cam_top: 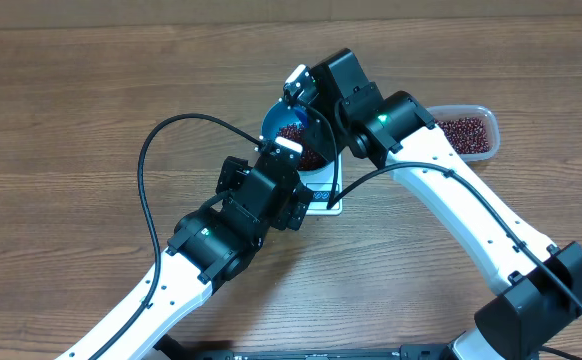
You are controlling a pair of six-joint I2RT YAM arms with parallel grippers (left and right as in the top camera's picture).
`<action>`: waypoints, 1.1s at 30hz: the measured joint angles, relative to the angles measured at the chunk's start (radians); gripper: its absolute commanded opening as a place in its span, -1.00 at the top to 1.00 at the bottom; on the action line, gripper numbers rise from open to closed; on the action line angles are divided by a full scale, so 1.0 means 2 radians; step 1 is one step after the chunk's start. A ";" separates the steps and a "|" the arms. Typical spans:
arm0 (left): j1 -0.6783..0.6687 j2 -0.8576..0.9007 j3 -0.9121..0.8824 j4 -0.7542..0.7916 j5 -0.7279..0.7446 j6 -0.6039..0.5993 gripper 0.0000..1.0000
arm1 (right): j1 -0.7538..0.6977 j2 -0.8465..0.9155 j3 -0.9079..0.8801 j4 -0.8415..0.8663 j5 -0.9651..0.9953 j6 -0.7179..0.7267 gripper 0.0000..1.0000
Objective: Scoop item into bowl and weigh 150g on scale
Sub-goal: 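Tip the scoop to pour beans into the teal bowl, then move the empty blue scoop right back toward the bean tub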
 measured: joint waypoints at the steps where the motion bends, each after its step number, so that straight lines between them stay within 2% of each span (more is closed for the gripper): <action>1: 0.000 0.000 0.000 0.000 0.000 0.000 -0.99 | 0.000 -0.003 0.000 0.008 0.000 0.016 0.93; 9: 0.000 0.000 0.000 0.000 0.000 0.000 -0.99 | -0.017 -0.068 0.000 0.020 0.027 0.127 0.93; 13: 0.000 0.000 0.000 0.000 0.000 0.000 -0.99 | -0.060 -0.095 0.000 0.019 0.039 0.235 0.93; 18: 0.000 0.000 0.000 0.000 0.000 0.000 -0.99 | -0.102 -0.127 0.000 -0.013 0.046 0.325 0.93; 24: 0.000 0.000 0.000 0.000 0.000 0.000 -0.99 | -0.137 -0.150 0.002 -0.065 0.047 0.372 0.93; 33: 0.000 0.000 0.000 0.000 0.000 0.000 -0.99 | -0.207 -0.154 0.003 -0.123 0.047 0.392 0.93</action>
